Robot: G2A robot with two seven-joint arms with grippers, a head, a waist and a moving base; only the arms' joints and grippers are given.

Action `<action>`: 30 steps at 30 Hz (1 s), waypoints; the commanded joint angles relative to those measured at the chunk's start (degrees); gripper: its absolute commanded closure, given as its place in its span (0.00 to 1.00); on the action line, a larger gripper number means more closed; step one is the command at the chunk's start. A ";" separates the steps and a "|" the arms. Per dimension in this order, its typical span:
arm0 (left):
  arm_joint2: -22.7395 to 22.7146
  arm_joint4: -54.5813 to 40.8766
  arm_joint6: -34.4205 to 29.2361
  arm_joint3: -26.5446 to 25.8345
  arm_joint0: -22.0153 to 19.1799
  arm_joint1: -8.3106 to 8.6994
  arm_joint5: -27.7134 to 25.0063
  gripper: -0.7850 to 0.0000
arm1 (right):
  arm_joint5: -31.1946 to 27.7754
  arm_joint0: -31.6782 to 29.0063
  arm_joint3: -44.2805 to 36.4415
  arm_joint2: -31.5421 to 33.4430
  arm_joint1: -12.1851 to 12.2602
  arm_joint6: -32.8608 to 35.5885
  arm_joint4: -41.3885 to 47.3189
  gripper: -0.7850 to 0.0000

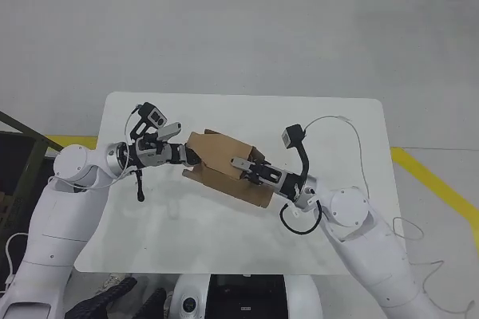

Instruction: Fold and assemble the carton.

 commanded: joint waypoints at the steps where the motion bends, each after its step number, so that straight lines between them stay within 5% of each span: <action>1: -0.15 0.09 0.07 0.23 -0.10 0.00 -0.09 0.00 | 0.15 0.04 -0.18 -0.12 0.00 0.33 -0.11 1.00; 30: 2.90 -2.10 -1.23 -0.31 0.63 -0.67 1.19 0.00 | 0.80 0.93 3.01 1.30 -0.39 -4.80 -0.54 1.00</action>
